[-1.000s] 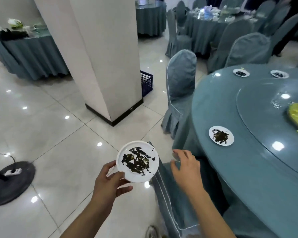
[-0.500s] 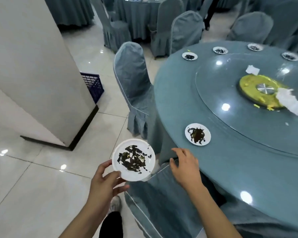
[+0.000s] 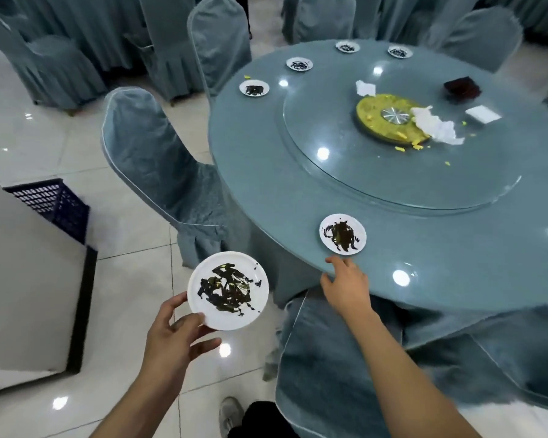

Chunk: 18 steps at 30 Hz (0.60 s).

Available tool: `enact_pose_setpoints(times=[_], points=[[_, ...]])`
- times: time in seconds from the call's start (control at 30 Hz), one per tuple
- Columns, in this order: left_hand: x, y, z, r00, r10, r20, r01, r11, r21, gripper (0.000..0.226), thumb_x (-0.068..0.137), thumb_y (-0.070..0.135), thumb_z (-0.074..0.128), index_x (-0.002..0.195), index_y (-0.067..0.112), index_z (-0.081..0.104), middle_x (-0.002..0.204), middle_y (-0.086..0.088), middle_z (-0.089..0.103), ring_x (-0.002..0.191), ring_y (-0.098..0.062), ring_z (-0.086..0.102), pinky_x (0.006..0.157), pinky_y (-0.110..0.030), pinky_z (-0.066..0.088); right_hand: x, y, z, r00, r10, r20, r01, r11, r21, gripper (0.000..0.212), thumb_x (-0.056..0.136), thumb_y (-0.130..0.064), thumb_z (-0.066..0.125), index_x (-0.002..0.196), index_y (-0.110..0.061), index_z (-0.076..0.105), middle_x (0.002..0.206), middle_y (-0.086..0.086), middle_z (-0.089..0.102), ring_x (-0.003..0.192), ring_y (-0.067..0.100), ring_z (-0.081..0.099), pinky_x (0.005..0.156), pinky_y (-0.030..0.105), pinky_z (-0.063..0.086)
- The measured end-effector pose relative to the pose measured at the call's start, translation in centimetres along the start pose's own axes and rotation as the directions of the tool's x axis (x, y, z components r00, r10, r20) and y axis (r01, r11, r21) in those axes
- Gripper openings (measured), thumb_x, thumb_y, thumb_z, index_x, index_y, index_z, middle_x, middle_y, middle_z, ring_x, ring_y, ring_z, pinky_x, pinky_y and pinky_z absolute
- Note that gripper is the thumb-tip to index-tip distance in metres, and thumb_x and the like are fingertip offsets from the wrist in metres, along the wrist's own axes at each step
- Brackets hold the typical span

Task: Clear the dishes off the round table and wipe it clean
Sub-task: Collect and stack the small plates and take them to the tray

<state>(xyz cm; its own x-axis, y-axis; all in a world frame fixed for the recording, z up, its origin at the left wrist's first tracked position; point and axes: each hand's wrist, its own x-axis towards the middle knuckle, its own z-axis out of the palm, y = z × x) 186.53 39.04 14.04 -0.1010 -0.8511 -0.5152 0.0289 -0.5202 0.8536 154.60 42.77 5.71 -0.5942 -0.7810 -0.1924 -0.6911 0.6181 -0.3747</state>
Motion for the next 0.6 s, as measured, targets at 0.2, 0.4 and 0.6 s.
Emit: enact_pose_setpoints(times=[0.2, 0.4, 0.6], points=[[5.4, 1.8, -0.4, 0.997, -0.040, 0.071, 0.037, 0.999, 0.039, 0.038, 0.096, -0.003, 0.058, 0.124, 0.023, 0.059, 0.086, -0.014, 0.075, 0.085, -0.036, 0.069, 0.059, -0.036, 0.061, 3.1, 0.5, 0.6, 0.975, 0.219, -0.038, -0.215, 0.972, 0.090, 0.039, 0.093, -0.028, 0.055, 0.131, -0.020, 0.055, 0.124, 0.010, 0.057, 0.114, 0.033, 0.055, 0.097, 0.044, 0.039], [10.7, 3.3, 0.2, 0.989, -0.084, 0.123, 0.073, 0.993, 0.089, 0.038, 0.095, -0.003, 0.059, 0.118, 0.026, 0.062, 0.101, -0.018, 0.073, 0.078, -0.032, 0.071, 0.061, -0.036, 0.062, 7.4, 1.9, 1.5, 0.879, 0.474, -0.052, -0.443, 0.853, 0.276, 0.037, 0.091, -0.028, 0.060, 0.124, -0.012, 0.053, 0.119, 0.017, 0.062, 0.112, 0.038, 0.058, 0.095, 0.044, 0.044], [15.4, 5.6, 1.9, 0.982, -0.104, 0.155, 0.079, 0.984, 0.162, 0.043, 0.094, -0.003, 0.059, 0.130, 0.020, 0.058, 0.100, -0.018, 0.074, 0.072, -0.026, 0.074, 0.059, -0.036, 0.062, 11.1, 2.8, 2.3, 0.736, 0.676, -0.018, -0.609, 0.674, 0.419, 0.043, 0.093, -0.032, 0.062, 0.124, -0.006, 0.046, 0.122, 0.022, 0.063, 0.112, 0.042, 0.060, 0.090, 0.045, 0.047]])
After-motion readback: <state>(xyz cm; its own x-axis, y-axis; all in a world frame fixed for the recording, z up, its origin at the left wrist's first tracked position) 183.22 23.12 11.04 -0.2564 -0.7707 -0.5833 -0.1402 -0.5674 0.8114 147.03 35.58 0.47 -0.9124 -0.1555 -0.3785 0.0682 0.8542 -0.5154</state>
